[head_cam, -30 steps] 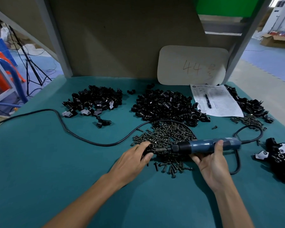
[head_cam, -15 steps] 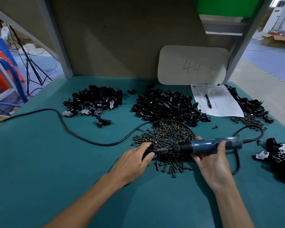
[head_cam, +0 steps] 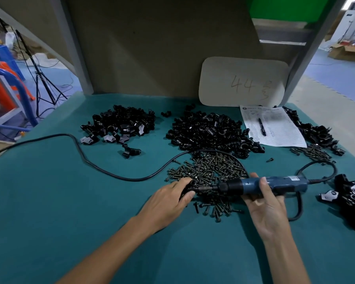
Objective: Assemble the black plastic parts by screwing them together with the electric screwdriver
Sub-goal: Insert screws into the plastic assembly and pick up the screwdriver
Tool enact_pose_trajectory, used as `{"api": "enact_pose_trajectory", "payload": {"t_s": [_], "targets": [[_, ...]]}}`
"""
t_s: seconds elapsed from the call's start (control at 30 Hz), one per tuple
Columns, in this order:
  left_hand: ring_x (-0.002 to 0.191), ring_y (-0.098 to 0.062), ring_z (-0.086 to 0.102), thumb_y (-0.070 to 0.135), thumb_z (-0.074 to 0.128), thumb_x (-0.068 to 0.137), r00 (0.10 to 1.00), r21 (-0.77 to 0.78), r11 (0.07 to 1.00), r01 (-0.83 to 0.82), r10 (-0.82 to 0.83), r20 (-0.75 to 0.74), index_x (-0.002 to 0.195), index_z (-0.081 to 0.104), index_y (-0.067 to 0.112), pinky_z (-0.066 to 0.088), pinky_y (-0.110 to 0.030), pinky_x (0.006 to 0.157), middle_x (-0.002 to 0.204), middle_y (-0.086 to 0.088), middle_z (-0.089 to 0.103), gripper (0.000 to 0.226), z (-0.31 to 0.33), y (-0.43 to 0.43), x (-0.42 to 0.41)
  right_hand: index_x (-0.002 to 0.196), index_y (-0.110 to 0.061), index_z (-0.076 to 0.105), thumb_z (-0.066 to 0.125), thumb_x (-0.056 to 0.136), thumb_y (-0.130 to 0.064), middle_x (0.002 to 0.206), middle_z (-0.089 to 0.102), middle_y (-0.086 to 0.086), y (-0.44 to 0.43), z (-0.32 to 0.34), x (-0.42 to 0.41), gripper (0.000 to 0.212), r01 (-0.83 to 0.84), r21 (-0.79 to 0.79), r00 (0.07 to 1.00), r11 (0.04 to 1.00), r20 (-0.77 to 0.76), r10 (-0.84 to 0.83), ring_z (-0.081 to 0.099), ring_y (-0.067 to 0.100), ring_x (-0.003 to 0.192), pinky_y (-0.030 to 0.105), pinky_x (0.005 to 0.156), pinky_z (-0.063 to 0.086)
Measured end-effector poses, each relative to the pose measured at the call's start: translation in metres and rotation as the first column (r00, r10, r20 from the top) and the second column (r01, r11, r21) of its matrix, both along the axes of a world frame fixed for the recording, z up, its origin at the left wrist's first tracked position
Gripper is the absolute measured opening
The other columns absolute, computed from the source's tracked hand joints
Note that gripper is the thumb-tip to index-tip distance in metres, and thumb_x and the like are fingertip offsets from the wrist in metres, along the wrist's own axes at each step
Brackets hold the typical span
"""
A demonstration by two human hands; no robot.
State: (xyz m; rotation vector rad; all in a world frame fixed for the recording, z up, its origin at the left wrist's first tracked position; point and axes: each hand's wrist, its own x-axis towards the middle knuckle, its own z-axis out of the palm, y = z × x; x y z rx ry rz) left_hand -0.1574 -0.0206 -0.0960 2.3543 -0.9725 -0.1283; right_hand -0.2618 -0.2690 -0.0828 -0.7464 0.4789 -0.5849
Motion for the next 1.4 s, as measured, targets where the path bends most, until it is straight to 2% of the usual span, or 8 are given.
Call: {"api": "enact_pose_trajectory", "payload": {"t_s": [0.1, 0.3, 0.7, 0.9, 1.03, 1.2, 1.27, 1.4], "targets": [[0.106, -0.014, 0.059, 0.070, 0.018, 0.100, 1.000, 0.000, 1.000, 0.003, -0.003, 0.001, 0.140, 0.028, 0.045, 0.051, -0.040, 0.085, 0.124, 0.011, 0.059, 0.048, 0.000, 0.001, 0.000, 0.155, -0.026, 0.024, 0.073, 0.082, -0.018, 0.129, 0.070, 0.014, 0.001, 0.002, 0.002, 0.088, 0.047, 0.011, 0.999, 0.999, 0.006, -0.047, 0.069, 0.024, 0.118, 0.044, 0.079, 0.063], [0.094, -0.010, 0.055, 0.072, 0.015, 0.099, 1.000, -0.009, 1.000, 0.007, -0.007, 0.000, 0.137, 0.028, 0.046, 0.043, -0.033, 0.074, 0.108, 0.017, 0.055, 0.048, 0.000, 0.001, -0.001, 0.138, -0.029, 0.036, 0.075, 0.080, -0.019, 0.107, 0.075, 0.004, 0.003, 0.006, 0.003, 0.070, 0.046, 0.004, 0.999, 0.999, 0.028, -0.047, 0.073, 0.019, 0.106, 0.041, 0.077, 0.063], [0.093, -0.010, 0.056, 0.069, 0.017, 0.101, 1.000, -0.002, 1.000, 0.000, 0.000, 0.010, 0.136, 0.030, 0.045, 0.045, -0.033, 0.074, 0.108, 0.015, 0.057, 0.044, 0.004, 0.000, -0.001, 0.128, -0.025, 0.044, 0.074, 0.083, -0.022, 0.111, 0.070, 0.003, 0.005, 0.006, 0.001, 0.054, 0.023, 0.024, 0.998, 0.999, 0.049, -0.024, 0.070, 0.019, 0.111, 0.042, 0.080, 0.062], [0.094, -0.011, 0.056, 0.067, 0.018, 0.101, 1.000, 0.007, 1.000, 0.004, -0.004, 0.015, 0.136, 0.029, 0.045, 0.046, -0.033, 0.074, 0.108, 0.014, 0.058, 0.043, 0.004, 0.001, -0.003, 0.134, -0.026, 0.039, 0.075, 0.082, -0.022, 0.119, 0.063, 0.004, 0.006, 0.009, 0.003, 0.063, 0.043, -0.027, 0.999, 0.999, 0.032, -0.042, 0.066, 0.019, 0.112, 0.039, 0.079, 0.063], [0.106, -0.016, 0.058, 0.072, 0.013, 0.098, 1.000, 0.029, 1.000, 0.007, -0.008, 0.027, 0.142, 0.026, 0.044, 0.041, -0.033, 0.080, 0.119, 0.007, 0.061, 0.053, 0.002, 0.001, -0.003, 0.128, -0.025, 0.039, 0.075, 0.081, -0.021, 0.108, 0.064, -0.004, 0.006, 0.010, 0.002, 0.060, 0.059, -0.029, 0.997, 0.998, 0.053, -0.058, 0.063, 0.015, 0.107, 0.035, 0.077, 0.062], [0.095, -0.012, 0.057, 0.072, 0.012, 0.098, 0.999, 0.020, 1.000, 0.013, -0.014, 0.034, 0.137, 0.027, 0.045, 0.045, -0.033, 0.076, 0.109, 0.013, 0.058, 0.050, 0.003, 0.000, -0.002, 0.125, -0.022, 0.043, 0.075, 0.082, -0.020, 0.108, 0.065, -0.001, 0.008, 0.011, 0.002, 0.053, 0.075, 0.014, 0.995, 0.997, 0.058, -0.075, 0.064, 0.020, 0.111, 0.038, 0.080, 0.062], [0.101, -0.015, 0.059, 0.072, 0.012, 0.099, 0.999, 0.019, 1.000, 0.010, -0.011, 0.037, 0.138, 0.027, 0.045, 0.047, -0.035, 0.080, 0.117, 0.009, 0.061, 0.049, 0.003, 0.001, -0.001, 0.121, -0.018, 0.050, 0.072, 0.086, -0.029, 0.113, 0.067, 0.000, 0.011, 0.014, -0.001, 0.042, 0.084, 0.014, 0.996, 0.996, 0.043, -0.084, 0.064, 0.026, 0.119, 0.043, 0.084, 0.062], [0.112, -0.017, 0.058, 0.072, 0.012, 0.099, 0.999, 0.031, 0.999, 0.014, -0.015, 0.051, 0.141, 0.026, 0.043, 0.046, -0.034, 0.084, 0.131, 0.006, 0.059, 0.053, 0.002, 0.000, -0.001, 0.154, -0.030, 0.029, 0.044, 0.086, -0.078, 0.142, 0.054, 0.009, 0.010, 0.026, -0.002, 0.085, 0.134, 0.150, 0.988, 0.980, 0.060, -0.144, 0.064, 0.031, 0.123, 0.057, 0.102, 0.050]]}}
